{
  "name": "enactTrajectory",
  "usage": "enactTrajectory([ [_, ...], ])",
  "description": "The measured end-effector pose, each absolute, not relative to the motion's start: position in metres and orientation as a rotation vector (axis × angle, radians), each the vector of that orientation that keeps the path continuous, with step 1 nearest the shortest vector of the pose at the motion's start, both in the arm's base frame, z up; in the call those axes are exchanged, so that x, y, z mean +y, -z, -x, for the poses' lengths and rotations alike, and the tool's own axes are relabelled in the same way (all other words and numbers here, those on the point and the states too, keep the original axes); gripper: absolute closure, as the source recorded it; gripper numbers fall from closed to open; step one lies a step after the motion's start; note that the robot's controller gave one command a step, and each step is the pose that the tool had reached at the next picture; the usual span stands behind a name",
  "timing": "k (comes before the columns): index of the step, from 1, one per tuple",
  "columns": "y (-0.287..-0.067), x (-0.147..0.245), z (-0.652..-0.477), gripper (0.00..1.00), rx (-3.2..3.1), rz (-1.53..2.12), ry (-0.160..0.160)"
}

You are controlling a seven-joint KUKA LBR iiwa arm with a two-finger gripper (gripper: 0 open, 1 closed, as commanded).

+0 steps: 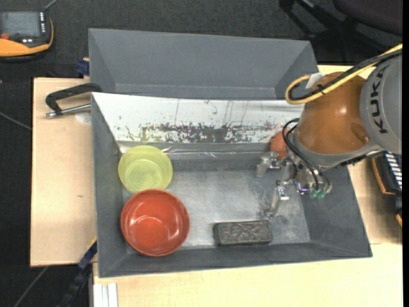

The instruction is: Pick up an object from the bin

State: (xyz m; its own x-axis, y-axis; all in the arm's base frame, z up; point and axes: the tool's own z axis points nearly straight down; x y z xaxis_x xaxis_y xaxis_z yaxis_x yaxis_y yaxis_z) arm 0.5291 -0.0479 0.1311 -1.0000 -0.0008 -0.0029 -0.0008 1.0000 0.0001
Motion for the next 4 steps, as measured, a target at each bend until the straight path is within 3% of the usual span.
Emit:
enactTrajectory([
  [1,-0.068,-0.028,-0.582,0.0,3.131,0.133,-0.002],
  [2,-0.071,-0.029,-0.582,1.0,3.13,0.13,-0.001],
  [3,-0.165,0.023,-0.581,1.0,3.102,-0.358,-0.01],
  [4,-0.173,0.018,-0.562,1.0,3.11,-0.246,-0.01],
])
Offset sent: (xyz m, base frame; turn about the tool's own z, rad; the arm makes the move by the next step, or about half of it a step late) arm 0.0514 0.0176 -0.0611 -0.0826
